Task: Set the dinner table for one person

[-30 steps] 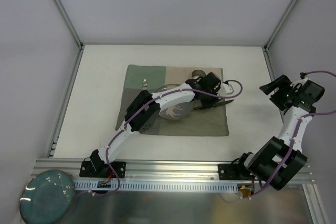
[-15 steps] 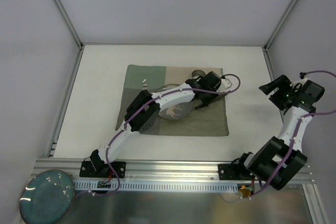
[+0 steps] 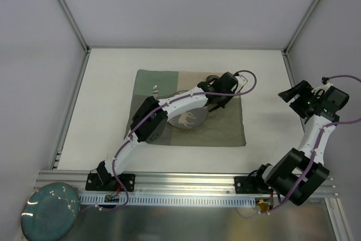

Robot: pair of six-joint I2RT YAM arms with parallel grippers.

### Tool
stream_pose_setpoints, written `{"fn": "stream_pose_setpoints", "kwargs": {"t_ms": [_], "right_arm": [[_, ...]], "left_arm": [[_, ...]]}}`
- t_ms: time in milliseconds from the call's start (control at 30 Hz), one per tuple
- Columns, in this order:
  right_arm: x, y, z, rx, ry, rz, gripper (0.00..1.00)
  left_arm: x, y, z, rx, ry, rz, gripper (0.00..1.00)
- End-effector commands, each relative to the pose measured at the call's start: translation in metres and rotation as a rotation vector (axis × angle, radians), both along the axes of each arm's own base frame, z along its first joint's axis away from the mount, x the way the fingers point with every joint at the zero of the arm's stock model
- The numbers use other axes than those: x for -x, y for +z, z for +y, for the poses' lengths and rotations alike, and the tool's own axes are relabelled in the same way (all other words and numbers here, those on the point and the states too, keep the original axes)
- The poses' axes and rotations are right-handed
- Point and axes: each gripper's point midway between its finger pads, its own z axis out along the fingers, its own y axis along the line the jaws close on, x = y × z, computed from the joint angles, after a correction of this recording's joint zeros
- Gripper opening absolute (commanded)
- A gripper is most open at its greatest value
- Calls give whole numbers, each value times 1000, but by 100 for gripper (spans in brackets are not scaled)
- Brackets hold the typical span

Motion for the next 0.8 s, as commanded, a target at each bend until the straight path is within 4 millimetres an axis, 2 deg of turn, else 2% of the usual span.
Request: {"fn": "stream_pose_setpoints", "kwargs": {"t_ms": [0,133,367,600,767], "right_arm": [[-2,21,-3,36,15,-64,80],[-1,21,-1,31,16,-67,80],[1,24,2,81,16,-89,79],[-1,33,14,187,56,-114,80],[-3,41,23,262,82,-135,81]], "left_arm": [[-15,93,-7,135,83,-146,0],[-17,117,1,186,182,-151,0],[-5,124,14,215,329,-75,0],[19,115,10,229,378,49,0],[41,93,8,201,398,136,0]]}}
